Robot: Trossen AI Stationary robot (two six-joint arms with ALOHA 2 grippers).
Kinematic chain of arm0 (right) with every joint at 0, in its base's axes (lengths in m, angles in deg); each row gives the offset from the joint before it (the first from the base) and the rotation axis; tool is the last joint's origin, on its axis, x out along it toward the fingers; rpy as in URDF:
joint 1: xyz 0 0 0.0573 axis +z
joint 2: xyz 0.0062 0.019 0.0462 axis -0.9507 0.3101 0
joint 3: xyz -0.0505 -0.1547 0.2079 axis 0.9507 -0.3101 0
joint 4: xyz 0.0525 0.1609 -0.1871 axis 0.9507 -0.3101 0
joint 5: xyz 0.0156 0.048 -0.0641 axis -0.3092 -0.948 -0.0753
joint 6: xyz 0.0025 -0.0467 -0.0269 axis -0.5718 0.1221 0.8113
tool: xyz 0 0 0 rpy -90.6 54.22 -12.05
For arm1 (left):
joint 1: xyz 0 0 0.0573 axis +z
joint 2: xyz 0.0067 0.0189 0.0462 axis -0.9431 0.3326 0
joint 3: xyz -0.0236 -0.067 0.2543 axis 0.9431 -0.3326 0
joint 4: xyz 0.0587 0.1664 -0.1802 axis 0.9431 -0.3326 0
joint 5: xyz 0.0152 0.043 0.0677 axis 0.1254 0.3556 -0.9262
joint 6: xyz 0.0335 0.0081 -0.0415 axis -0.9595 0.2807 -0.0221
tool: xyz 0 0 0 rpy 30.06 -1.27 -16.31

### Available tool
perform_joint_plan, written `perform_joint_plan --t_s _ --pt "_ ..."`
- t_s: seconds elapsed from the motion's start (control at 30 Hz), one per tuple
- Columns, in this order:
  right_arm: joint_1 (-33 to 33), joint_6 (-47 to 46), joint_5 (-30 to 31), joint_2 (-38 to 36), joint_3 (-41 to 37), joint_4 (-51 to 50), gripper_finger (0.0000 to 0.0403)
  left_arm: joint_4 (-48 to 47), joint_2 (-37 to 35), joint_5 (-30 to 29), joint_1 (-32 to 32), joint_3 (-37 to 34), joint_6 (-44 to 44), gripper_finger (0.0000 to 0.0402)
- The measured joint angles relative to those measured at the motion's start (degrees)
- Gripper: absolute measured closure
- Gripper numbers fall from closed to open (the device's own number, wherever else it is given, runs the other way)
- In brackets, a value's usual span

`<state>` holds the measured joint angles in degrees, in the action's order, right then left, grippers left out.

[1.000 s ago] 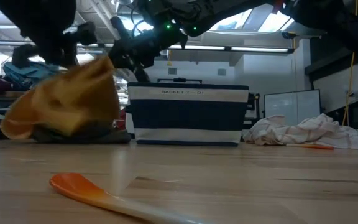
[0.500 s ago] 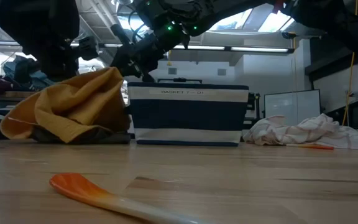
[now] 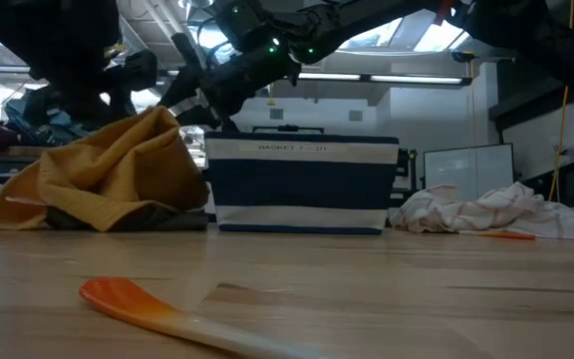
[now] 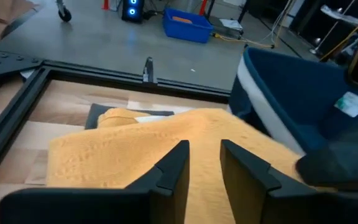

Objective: Fold towel
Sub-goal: Stack the yellow towel on the gray towel

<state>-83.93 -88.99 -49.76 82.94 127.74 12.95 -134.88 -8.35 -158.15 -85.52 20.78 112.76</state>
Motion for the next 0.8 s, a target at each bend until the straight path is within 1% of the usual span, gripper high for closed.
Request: perform_joint_plan --t_s 0.17,0.23,0.37,0.5,0.6,0.7,0.8 --pt "0.0 3.5 -1.1 0.0 0.0 6.3 0.0279 0.0 -3.4 -0.5 -1.0 1.3 -4.0 0.0309" --pt "0.0 3.5 -2.0 0.0 0.0 9.6 0.0279 -0.1 -5.3 -0.4 -1.8 2.1 -8.1 0.0314" --pt "0.0 3.4 -4.1 -0.2 0.0 14.4 0.0279 -0.1 -9.3 -0.4 -3.7 3.9 -19.6 0.0327" --pt "0.0 3.4 -6.1 -0.8 0.0 14.1 0.0279 -0.1 -13.8 0.6 -5.0 5.0 -30.7 0.0337" --pt "0.5 2.7 -7.2 -1.1 0.1 12.1 0.0278 -0.6 -17.2 4.6 -5.3 5.1 -36.1 0.0342" --pt "1.6 0.8 -2.7 -1.1 0.1 8.1 0.0278 -2.1 -19.7 11.3 -5.3 5.1 -37.0 0.0348" --pt "3.6 0.5 5.1 -1.1 0.1 2.5 0.0278 -4.3 -20.4 17.7 -5.3 5.1 -34.5 0.0355"
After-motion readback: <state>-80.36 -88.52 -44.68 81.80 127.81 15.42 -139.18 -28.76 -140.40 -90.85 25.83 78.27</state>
